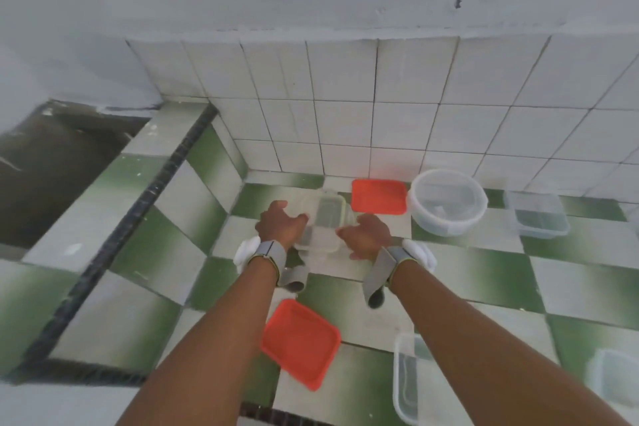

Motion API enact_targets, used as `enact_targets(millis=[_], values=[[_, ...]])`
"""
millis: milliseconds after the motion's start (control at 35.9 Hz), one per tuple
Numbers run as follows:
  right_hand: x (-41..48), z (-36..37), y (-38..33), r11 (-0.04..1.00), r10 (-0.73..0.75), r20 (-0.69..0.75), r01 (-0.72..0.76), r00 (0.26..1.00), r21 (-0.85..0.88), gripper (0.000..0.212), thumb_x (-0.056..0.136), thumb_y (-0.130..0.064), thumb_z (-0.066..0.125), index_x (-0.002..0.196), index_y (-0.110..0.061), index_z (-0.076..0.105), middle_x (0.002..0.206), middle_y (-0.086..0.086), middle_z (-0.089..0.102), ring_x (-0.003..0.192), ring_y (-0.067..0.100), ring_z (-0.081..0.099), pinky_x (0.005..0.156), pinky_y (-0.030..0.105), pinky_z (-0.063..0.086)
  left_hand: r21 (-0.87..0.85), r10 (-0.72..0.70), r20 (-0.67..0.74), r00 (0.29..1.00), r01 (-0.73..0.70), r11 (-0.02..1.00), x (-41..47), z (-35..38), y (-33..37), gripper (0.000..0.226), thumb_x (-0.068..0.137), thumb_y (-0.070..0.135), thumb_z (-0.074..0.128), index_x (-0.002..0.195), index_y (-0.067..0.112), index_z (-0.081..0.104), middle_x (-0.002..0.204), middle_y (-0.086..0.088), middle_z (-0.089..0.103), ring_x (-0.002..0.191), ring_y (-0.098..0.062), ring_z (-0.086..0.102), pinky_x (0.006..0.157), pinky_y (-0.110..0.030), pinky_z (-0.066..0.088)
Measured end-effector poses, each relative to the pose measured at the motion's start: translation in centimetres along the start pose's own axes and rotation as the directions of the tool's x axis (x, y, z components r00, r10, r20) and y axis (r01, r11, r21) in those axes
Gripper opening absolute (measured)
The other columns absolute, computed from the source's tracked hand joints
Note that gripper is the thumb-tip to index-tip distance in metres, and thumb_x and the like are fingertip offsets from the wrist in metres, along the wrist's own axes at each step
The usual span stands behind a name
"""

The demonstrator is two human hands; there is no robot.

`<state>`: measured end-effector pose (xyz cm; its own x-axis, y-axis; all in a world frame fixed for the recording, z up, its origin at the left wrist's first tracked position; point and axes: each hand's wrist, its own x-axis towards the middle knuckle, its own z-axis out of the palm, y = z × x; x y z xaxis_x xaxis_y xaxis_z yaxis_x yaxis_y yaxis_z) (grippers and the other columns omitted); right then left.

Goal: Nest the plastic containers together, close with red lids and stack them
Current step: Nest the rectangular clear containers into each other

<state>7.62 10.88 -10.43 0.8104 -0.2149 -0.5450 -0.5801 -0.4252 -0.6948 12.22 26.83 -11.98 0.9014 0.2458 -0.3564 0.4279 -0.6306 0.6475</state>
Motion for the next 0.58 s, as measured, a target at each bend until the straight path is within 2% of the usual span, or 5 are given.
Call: enact_targets(millis=[83, 223, 306, 390, 584], values=[[0.8, 1.4, 0.2, 0.980, 0.041, 0.044, -0.048, 0.998, 0.194, 0.036, 0.078, -0.024, 0.071, 0.105, -0.003, 0.060, 0.101, 0.011, 0.066, 0.090, 0.029, 0.070, 0.083, 0.046, 0.061, -0.107, 0.011, 0.030, 0.999, -0.008, 0.994, 0.1, 0.0, -0.7, 0.065, 0.088, 0.036, 0.075, 0.144, 0.015, 0.049, 0.147, -0.013, 0.057, 0.136, -0.033, 0.053, 0.117, -0.044, 0.041], [2.7, 2.1, 1.7, 0.977, 0.058, -0.101, -0.036, 0.993, 0.212, 0.070, 0.059, -0.045, 0.074, 0.121, -0.014, 0.062, 0.103, 0.009, 0.071, 0.087, 0.029, 0.071, 0.084, 0.044, 0.059, -0.392, -0.063, 0.111, 0.992, 0.102, 0.914, 0.3, -0.6, -1.9, 0.069, 0.084, 0.028, 0.083, 0.143, 0.009, 0.052, 0.141, -0.010, 0.060, 0.117, -0.028, 0.061, 0.098, -0.038, 0.052], [1.0, 0.8, 1.4, 0.939, 0.016, -0.060, 0.005, 0.998, 0.345, 0.060, 0.079, -0.019, 0.081, 0.131, -0.005, 0.055, 0.092, 0.012, 0.065, 0.054, 0.012, 0.063, 0.054, 0.021, 0.053, -0.433, -0.022, 0.240, 0.970, 0.128, 0.892, -0.4, -2.0, -1.9, 0.065, 0.079, 0.021, 0.087, 0.137, 0.014, 0.059, 0.098, -0.005, 0.068, 0.068, -0.015, 0.054, 0.056, -0.028, 0.040], [0.0, -1.6, 2.3, 0.916, 0.016, -0.066, 0.012, 0.998, 0.402, 0.049, 0.084, -0.006, 0.076, 0.128, 0.004, 0.056, 0.062, 0.002, 0.064, 0.040, 0.006, 0.055, 0.039, 0.014, 0.045, -0.375, 0.060, 0.357, 0.932, 0.083, 0.923, -1.9, -3.6, -1.5, 0.040, 0.076, 0.022, 0.089, 0.111, 0.020, 0.071, 0.079, 0.001, 0.067, 0.063, -0.012, 0.051, 0.057, -0.026, 0.037], [-5.9, -7.9, 5.0, 0.953, -0.093, 0.045, 0.076, 0.995, 0.292, 0.032, 0.085, -0.004, 0.072, 0.117, 0.000, 0.069, 0.098, 0.008, 0.067, 0.076, 0.012, 0.063, 0.069, 0.020, 0.054, -0.469, 0.223, 0.382, 0.897, -0.020, 0.883, -7.7, -3.9, -0.1, 0.019, 0.087, 0.022, 0.081, 0.104, 0.014, 0.076, 0.077, -0.002, 0.071, 0.053, -0.011, 0.055, 0.048, -0.021, 0.042]])
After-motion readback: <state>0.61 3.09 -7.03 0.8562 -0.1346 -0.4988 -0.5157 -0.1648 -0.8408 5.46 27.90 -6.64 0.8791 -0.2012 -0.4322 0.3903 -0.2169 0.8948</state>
